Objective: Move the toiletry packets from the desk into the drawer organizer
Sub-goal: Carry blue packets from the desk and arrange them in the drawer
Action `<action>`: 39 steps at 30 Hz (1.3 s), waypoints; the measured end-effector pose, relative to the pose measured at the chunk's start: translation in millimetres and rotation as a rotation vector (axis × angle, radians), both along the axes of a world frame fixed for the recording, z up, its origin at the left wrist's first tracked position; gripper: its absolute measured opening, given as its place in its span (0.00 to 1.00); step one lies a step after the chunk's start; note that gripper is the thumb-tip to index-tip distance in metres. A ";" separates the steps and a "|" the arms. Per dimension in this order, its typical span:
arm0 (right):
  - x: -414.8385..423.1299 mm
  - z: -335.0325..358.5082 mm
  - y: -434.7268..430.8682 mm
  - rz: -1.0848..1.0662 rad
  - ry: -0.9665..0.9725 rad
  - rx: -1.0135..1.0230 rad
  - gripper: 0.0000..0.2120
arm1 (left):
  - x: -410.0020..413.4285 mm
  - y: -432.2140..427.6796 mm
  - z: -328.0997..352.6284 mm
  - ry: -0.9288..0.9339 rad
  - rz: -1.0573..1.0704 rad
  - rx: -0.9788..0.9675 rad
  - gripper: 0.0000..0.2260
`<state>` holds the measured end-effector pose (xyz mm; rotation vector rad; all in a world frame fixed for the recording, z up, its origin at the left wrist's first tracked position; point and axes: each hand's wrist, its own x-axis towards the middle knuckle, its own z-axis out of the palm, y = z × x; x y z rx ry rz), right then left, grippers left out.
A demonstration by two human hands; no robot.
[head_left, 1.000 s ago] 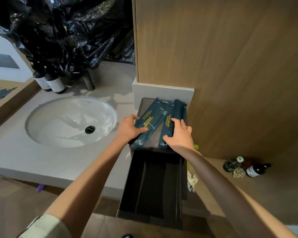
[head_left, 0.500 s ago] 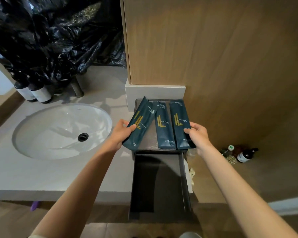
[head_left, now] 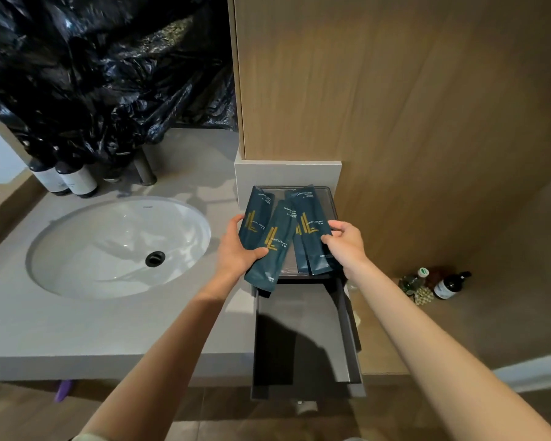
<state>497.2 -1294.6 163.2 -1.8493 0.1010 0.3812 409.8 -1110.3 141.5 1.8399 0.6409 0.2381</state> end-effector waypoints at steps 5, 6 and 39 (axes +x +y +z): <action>3.0 -10.0 18.7 0.090 -0.105 -0.253 0.33 | -6.9 4.3 -1.0 0.027 -0.087 0.133 0.38; 3.0 -11.9 20.7 0.128 -0.121 -0.307 0.39 | -7.9 5.5 -1.5 0.038 -0.077 0.096 0.38; -85.8 33.2 -80.1 0.480 -0.040 0.011 0.11 | -126.3 -32.3 20.4 -0.039 0.197 -0.300 0.12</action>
